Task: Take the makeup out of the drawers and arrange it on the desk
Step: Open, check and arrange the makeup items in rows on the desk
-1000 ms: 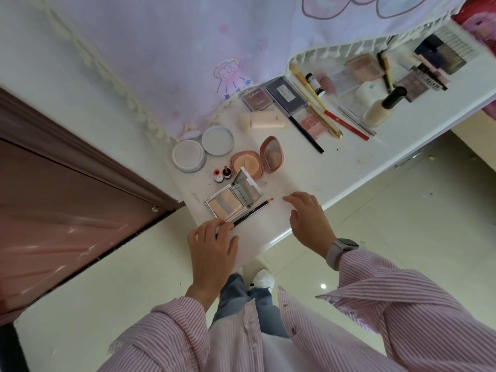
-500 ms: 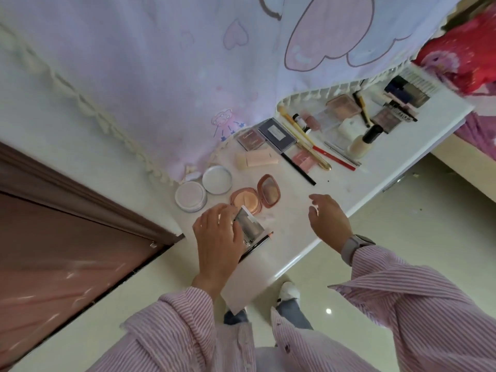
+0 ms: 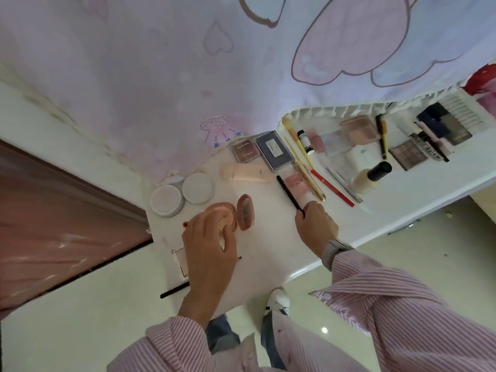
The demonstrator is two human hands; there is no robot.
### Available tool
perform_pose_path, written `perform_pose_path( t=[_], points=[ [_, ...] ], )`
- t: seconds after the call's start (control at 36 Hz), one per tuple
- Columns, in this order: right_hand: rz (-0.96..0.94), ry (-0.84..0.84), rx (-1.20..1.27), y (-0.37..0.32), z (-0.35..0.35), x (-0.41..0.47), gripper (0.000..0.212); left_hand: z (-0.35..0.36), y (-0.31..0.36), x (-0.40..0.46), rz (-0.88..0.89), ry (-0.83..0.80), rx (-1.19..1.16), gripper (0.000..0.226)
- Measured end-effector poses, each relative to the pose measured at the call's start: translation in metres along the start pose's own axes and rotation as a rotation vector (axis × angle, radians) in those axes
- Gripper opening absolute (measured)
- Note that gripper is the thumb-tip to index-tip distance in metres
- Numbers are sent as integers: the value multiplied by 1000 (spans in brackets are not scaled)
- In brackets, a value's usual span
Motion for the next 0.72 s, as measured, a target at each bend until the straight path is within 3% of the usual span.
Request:
perform_pose_path(
  t=[0.19, 0.36, 0.56, 0.72],
  points=[
    [-107, -98, 393, 37, -42, -21, 7, 22, 49, -7, 78, -127, -80, 24],
    [-278, -241, 607, 33, -88, -40, 14, 33, 77, -2, 358, -192, 206, 45],
    [-327, -287, 729, 11, -104, -66, 19, 16, 96, -3, 498, -96, 156, 34],
    [-263, -214, 839, -3, -97, -86, 18, 2, 86, -16, 462, -188, 120, 27]
  ],
)
Point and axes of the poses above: each hand's wrist, its own x-axis towards the middle knuckle, its own z-axis out of the palm, y = z × x, the point moved 3 cm from there along x, towards the middle knuckle, and after that the axes turned 12 degrees about x, right-handed, at the moved point
